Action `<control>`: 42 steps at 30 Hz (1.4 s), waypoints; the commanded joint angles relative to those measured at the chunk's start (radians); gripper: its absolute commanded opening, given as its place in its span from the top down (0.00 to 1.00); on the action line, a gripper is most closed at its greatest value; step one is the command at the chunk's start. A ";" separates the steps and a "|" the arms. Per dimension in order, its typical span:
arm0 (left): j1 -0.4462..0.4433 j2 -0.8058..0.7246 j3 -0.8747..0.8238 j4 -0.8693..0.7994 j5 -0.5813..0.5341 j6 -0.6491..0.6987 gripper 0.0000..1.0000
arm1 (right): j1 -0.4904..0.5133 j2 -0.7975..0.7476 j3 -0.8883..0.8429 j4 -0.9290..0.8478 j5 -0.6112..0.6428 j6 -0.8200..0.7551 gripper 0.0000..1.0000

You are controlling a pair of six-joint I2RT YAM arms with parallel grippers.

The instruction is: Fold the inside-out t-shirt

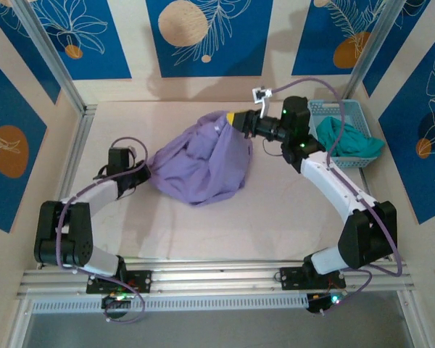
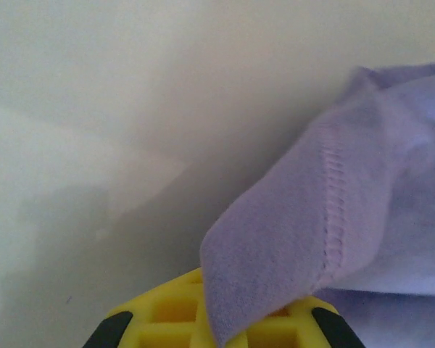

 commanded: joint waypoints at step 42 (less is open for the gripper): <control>-0.207 -0.112 0.000 -0.020 -0.142 0.059 1.00 | -0.142 -0.357 -0.398 -0.199 0.006 -0.088 1.00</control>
